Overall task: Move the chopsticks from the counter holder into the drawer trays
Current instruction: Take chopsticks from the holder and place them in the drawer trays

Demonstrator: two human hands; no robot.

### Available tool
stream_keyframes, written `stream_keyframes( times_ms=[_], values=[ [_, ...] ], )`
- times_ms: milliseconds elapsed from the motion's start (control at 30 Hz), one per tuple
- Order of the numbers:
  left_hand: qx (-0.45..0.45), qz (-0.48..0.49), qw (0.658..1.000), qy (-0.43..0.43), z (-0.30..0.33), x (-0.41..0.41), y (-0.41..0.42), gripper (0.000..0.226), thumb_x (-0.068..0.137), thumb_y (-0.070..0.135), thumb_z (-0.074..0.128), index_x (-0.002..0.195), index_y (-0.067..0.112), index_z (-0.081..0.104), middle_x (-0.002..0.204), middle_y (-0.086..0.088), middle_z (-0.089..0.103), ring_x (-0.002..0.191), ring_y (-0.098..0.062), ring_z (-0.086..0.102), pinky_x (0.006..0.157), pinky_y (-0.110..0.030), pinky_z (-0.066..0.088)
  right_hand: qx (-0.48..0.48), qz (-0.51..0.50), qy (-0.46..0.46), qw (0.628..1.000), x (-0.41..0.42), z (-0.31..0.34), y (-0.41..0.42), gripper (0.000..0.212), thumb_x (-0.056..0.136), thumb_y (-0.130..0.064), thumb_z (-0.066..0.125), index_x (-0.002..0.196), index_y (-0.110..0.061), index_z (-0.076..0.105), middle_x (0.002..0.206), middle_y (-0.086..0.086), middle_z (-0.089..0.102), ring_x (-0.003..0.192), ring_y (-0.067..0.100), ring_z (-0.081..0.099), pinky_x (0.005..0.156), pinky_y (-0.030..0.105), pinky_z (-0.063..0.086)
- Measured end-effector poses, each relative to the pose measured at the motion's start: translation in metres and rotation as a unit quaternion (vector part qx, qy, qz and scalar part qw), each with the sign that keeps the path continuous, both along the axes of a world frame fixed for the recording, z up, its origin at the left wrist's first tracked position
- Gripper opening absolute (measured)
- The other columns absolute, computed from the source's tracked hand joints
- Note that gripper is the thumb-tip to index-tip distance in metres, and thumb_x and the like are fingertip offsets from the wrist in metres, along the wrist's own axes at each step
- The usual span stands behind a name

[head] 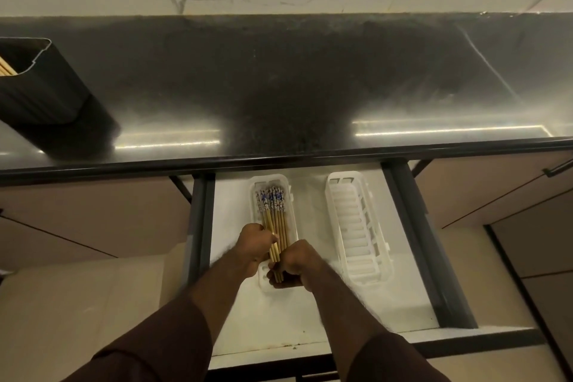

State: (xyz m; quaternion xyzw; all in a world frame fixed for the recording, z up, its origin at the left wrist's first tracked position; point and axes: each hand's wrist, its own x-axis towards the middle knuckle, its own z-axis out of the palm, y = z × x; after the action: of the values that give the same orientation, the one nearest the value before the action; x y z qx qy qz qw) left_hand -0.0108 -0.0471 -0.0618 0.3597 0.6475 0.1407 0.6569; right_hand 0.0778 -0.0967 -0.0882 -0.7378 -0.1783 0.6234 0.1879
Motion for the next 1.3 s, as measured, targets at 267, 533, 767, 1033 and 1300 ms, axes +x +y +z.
stream_keyframes(
  times_ms=[267,533,767,1033,1300],
  values=[
    [0.017,-0.007,0.999,0.026,-0.005,0.002,0.001,0.019,0.092,-0.002,0.05,0.108,0.004,0.059,0.098,-0.013,0.065,0.096,-0.03,0.063,0.086,-0.039,0.054,-0.015,-0.005,0.011,1.0,-0.003,0.0,0.009,0.031,0.086,0.003,0.068,0.116,0.006,0.061,0.099,0.022,0.072,0.074,0.028,0.074,0.061,0.039,0.063],
    [0.037,-0.033,0.997,0.058,-0.004,0.006,0.001,0.031,0.095,-0.001,0.038,0.121,0.001,0.056,0.109,-0.012,0.059,0.102,-0.025,0.055,0.085,-0.033,0.045,0.006,0.075,-0.088,0.993,-0.011,-0.009,0.011,0.03,0.089,-0.01,0.068,0.116,0.0,0.062,0.1,0.014,0.074,0.081,0.025,0.075,0.071,0.037,0.063],
    [0.04,-0.046,0.995,0.073,-0.004,0.008,0.0,0.026,0.098,-0.001,0.032,0.113,0.008,0.051,0.1,-0.009,0.053,0.098,-0.023,0.049,0.085,-0.03,0.042,0.038,0.181,-0.201,0.962,-0.023,-0.013,0.01,0.037,0.095,-0.023,0.06,0.125,-0.002,0.058,0.117,0.013,0.069,0.104,0.029,0.069,0.087,0.034,0.058],
    [0.007,-0.027,0.998,0.054,-0.008,0.007,-0.002,0.024,0.099,0.004,0.031,0.103,0.008,0.054,0.094,-0.01,0.057,0.097,-0.026,0.054,0.082,-0.032,0.045,0.054,0.213,-0.264,0.939,-0.023,-0.012,0.005,0.034,0.094,-0.02,0.057,0.124,-0.004,0.059,0.122,0.013,0.067,0.111,0.03,0.066,0.095,0.035,0.052],
    [-0.016,-0.004,1.0,0.022,-0.002,0.008,-0.006,0.031,0.097,0.002,0.03,0.098,0.008,0.06,0.088,-0.011,0.06,0.09,-0.024,0.058,0.069,-0.029,0.049,0.082,0.201,-0.284,0.934,-0.018,-0.004,0.004,0.037,0.096,-0.027,0.056,0.126,-0.006,0.059,0.123,0.012,0.065,0.111,0.03,0.064,0.094,0.035,0.051]
  ],
)
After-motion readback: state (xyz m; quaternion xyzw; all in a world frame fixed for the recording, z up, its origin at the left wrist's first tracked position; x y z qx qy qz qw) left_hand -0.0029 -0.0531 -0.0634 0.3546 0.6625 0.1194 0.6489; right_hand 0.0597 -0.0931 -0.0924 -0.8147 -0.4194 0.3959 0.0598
